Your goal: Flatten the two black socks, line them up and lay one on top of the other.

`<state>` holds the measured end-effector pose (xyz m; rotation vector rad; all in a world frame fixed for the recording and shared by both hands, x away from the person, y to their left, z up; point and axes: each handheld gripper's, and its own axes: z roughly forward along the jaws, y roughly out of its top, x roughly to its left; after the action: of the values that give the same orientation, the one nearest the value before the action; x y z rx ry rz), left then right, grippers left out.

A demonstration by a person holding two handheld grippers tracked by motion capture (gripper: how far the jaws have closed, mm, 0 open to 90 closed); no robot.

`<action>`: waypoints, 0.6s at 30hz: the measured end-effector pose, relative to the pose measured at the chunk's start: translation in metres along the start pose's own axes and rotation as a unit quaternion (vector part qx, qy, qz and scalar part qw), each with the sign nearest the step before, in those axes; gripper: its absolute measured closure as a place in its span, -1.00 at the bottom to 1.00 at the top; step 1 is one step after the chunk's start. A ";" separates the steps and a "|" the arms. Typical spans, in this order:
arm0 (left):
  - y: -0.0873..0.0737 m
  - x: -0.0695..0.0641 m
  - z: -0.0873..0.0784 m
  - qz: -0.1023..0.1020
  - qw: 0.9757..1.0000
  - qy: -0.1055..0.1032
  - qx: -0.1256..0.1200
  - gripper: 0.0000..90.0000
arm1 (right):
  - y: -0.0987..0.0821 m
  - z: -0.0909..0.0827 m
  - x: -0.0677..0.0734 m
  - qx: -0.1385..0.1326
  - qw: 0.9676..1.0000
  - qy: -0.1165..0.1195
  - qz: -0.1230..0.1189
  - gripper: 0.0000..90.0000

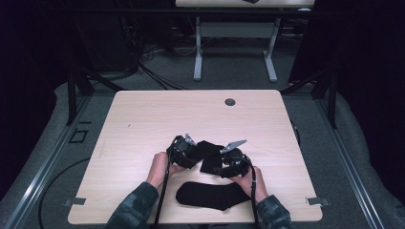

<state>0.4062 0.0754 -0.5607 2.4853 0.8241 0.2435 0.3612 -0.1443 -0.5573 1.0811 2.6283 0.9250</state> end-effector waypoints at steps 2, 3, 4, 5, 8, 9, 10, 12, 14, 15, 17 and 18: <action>0.000 -0.001 0.000 0.000 1.000 0.001 -0.001 0.13 | 0.000 0.004 0.001 0.011 1.000 -0.003 -0.007 0.10; 0.000 -0.001 0.000 0.001 1.000 0.001 -0.003 0.21 | -0.001 0.008 0.002 0.020 1.000 -0.008 -0.016 0.18; 0.000 -0.001 0.000 0.001 1.000 0.001 -0.003 0.25 | -0.001 0.008 0.002 0.020 1.000 -0.008 -0.016 0.18; 0.000 -0.001 -0.001 0.001 1.000 0.001 -0.001 0.31 | -0.002 0.009 0.004 0.014 1.000 -0.014 -0.021 0.35; 0.000 -0.001 -0.001 0.000 1.000 0.001 0.000 0.38 | -0.003 0.009 0.003 0.014 0.999 -0.021 -0.026 0.48; 0.000 -0.002 -0.001 0.000 1.000 0.004 -0.001 0.44 | -0.003 0.009 0.003 0.011 0.999 -0.022 -0.026 0.53; 0.000 -0.004 -0.001 0.003 1.000 0.003 -0.003 0.51 | -0.003 0.008 0.002 0.012 1.000 -0.019 -0.021 0.61; -0.001 -0.007 -0.001 0.005 1.000 0.005 -0.007 0.64 | -0.004 0.008 0.001 0.009 1.000 -0.019 -0.015 0.75; -0.002 -0.008 -0.001 0.006 1.000 0.016 -0.011 0.82 | -0.005 0.008 -0.003 0.004 1.000 -0.012 -0.012 0.85; -0.002 -0.008 -0.001 0.006 1.000 0.016 -0.011 0.86 | -0.005 0.008 -0.003 0.004 1.000 -0.012 -0.012 0.85; -0.003 -0.007 -0.001 0.005 1.000 0.015 -0.015 0.88 | -0.006 0.007 -0.006 0.003 1.000 -0.002 0.001 0.88; -0.004 -0.007 -0.002 0.002 1.000 0.015 -0.017 0.88 | -0.007 0.007 -0.007 0.000 1.000 0.001 0.003 0.88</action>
<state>0.3984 0.0749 -0.5611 2.4579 0.8195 0.2940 0.3644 -0.1500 -0.5675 1.0900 2.6286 0.9279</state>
